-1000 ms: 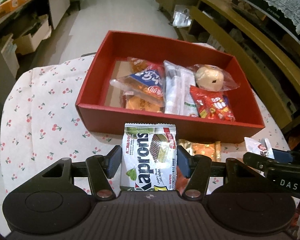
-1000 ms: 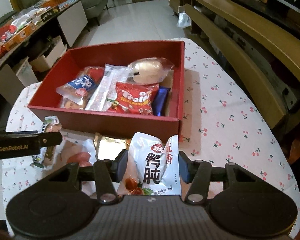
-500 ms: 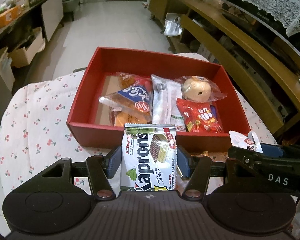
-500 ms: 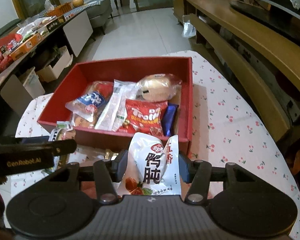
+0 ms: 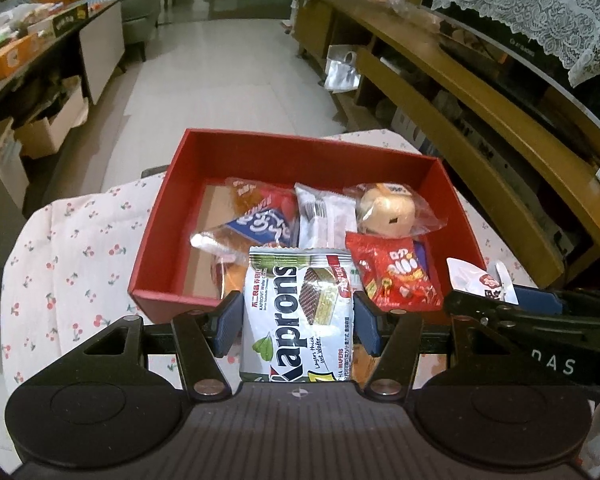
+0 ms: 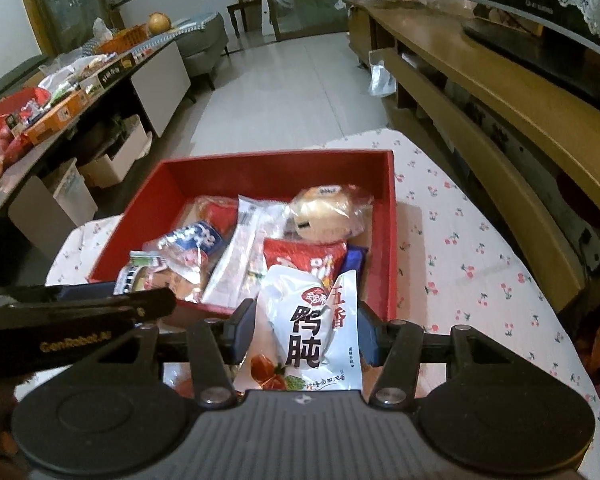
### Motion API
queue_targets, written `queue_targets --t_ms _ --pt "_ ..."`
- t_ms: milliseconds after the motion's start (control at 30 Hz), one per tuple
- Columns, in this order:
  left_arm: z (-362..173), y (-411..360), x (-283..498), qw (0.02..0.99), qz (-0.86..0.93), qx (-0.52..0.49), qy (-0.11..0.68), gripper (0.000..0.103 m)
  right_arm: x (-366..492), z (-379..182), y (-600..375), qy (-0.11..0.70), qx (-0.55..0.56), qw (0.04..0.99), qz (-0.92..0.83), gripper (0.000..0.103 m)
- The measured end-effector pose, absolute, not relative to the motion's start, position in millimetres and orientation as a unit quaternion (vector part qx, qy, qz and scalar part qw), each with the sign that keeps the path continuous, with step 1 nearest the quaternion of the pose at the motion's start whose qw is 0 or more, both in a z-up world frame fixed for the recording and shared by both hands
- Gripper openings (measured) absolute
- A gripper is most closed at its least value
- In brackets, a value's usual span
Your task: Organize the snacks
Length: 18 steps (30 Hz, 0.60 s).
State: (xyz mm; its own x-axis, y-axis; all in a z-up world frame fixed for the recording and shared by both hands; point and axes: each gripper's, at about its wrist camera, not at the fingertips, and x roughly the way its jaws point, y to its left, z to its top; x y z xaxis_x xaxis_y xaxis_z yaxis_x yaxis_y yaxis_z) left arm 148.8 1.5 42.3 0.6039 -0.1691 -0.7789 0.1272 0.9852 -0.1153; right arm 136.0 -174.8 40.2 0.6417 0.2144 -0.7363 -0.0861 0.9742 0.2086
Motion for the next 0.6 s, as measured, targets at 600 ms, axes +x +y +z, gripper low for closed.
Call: queue_targets --t_ms 600 --pt "56.8 2.9 169.4 0.908 -0.071 -0.021 0.413 0.065 162.6 50.0 -163.2 0.400 0.083 0.908 0.090 0.065"
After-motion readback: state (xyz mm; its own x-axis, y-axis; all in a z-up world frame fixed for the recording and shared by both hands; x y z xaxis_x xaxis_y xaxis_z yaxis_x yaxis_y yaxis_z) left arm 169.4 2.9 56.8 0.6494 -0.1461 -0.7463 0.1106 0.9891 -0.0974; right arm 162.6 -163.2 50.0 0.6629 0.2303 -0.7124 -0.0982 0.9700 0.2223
